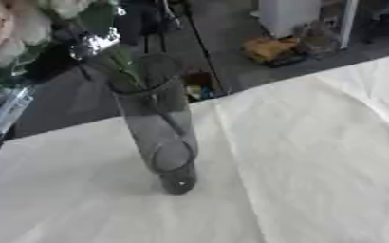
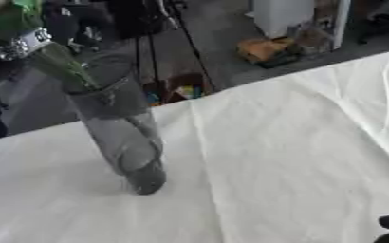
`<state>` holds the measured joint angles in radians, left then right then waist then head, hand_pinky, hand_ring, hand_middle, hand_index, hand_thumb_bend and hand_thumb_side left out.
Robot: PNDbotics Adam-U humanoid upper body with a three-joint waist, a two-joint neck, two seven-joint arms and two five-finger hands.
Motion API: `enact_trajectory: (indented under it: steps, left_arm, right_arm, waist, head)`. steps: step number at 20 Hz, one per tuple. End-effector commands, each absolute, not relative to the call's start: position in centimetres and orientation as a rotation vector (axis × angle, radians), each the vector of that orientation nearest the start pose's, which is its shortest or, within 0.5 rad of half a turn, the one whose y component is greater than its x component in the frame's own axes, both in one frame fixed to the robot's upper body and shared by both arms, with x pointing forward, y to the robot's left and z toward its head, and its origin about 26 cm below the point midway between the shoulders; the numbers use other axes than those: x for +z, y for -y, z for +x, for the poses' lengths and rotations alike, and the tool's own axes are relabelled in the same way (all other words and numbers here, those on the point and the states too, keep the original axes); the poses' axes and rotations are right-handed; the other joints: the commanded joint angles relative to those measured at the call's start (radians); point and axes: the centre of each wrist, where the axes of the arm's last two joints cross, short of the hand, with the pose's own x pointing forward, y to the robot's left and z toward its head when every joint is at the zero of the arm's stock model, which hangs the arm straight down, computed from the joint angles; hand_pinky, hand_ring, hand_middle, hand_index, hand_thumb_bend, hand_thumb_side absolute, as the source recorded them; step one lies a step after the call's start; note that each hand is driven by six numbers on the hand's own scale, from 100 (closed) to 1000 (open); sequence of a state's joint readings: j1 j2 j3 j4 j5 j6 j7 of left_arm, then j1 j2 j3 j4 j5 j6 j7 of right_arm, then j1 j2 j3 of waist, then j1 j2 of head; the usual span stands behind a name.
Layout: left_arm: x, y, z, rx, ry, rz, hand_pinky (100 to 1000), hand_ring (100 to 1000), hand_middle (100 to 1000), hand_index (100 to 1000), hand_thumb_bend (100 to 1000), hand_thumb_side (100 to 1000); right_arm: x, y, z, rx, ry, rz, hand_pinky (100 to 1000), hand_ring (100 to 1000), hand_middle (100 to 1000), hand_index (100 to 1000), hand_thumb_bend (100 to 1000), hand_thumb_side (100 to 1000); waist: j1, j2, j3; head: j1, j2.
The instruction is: Arrange flowers into the vase.
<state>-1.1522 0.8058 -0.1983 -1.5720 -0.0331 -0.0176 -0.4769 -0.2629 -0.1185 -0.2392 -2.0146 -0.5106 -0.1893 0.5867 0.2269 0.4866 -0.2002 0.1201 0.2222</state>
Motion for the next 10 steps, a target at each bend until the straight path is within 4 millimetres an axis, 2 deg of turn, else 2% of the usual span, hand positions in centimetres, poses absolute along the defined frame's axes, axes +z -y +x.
enact_trajectory:
  steps: [1,2,4,6,10]
  left_arm:
    - [45.6,-26.9,34.4,1.931,-2.859,-0.885,954,1000,941,981,205,946]
    - [45.8,-27.0,34.4,1.943,-2.840,-0.899,960,1000,945,984,184,959]
    - [46.2,-27.3,34.2,1.949,-2.805,-0.933,977,1000,955,992,200,908]
    - [46.5,-27.6,34.1,1.948,-2.767,-0.974,988,1000,960,991,209,894]
    - [46.6,-28.0,34.2,1.993,-2.695,-1.027,1000,1000,966,991,230,908]
  right_arm:
    - [18.1,29.3,29.2,0.403,2.484,0.569,621,758,475,771,100,808]
    - [18.1,29.3,29.3,0.404,2.482,0.569,621,759,475,771,100,808]
    - [18.1,29.3,29.2,0.406,2.479,0.568,621,759,475,771,100,808]
    - [18.0,29.3,29.2,0.405,2.476,0.563,621,759,475,771,100,808]
    - [18.0,29.3,29.2,0.404,2.472,0.557,622,760,475,771,100,808]
  waist:
    - [-0.001,-0.016,0.010]
    - [-0.001,-0.016,0.012]
    - [-0.001,-0.017,0.016]
    - [-0.001,-0.017,0.021]
    - [-0.001,-0.017,0.029]
  head:
    - [-0.002,-0.014]
    - [-0.002,-0.014]
    - [-0.003,-0.014]
    - [-0.005,-0.013]
    - [-0.007,-0.014]
